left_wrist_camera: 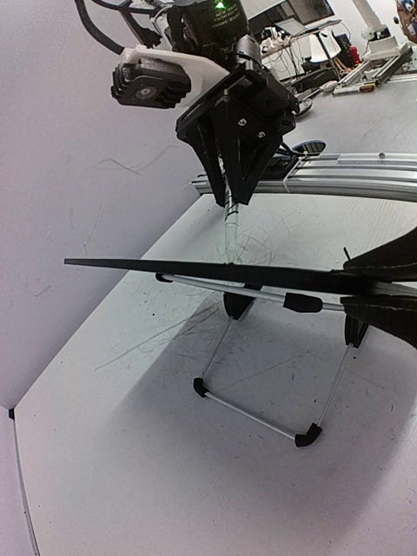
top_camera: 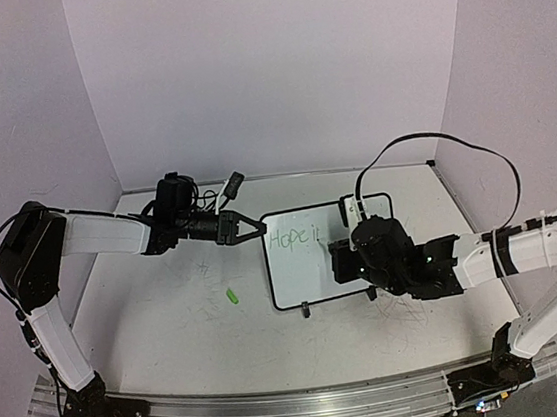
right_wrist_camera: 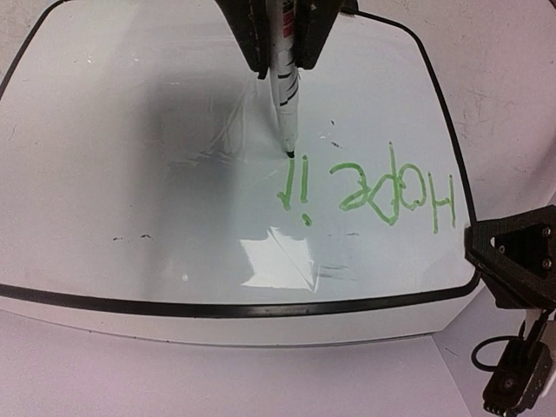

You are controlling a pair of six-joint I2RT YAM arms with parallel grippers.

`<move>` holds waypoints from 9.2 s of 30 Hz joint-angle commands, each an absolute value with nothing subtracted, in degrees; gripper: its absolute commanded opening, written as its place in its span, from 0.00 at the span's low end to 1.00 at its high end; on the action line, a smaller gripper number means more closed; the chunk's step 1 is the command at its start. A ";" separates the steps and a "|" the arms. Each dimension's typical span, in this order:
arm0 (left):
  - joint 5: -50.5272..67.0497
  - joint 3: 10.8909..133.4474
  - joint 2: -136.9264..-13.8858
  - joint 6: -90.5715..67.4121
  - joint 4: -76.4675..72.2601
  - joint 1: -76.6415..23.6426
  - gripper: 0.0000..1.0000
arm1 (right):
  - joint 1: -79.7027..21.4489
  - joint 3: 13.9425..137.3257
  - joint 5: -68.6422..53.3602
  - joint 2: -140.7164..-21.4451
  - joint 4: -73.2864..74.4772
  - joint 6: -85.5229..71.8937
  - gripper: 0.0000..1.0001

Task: Write a sentence on the whiteboard

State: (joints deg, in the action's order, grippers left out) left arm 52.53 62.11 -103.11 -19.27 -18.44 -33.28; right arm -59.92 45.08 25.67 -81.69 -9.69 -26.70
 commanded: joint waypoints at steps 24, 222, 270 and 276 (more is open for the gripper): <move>54.84 61.77 -99.94 -19.69 -19.43 -33.72 0.00 | -58.32 49.98 30.34 -82.97 -11.25 -23.54 0.00; 43.91 58.20 -94.75 -20.22 -18.98 -34.02 0.00 | -55.12 47.26 28.86 -80.93 -11.78 -21.85 0.00; 43.97 58.39 -95.10 -20.13 -18.98 -34.01 0.00 | -56.11 42.80 28.62 -78.31 -6.32 -26.85 0.00; 44.03 58.44 -95.27 -20.23 -18.98 -34.04 0.00 | -56.64 42.57 27.11 -78.51 -6.32 -26.73 0.00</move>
State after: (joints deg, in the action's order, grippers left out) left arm 43.88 58.33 -98.19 -20.82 -17.41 -34.46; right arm -56.33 43.06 26.72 -79.00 -8.26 -26.23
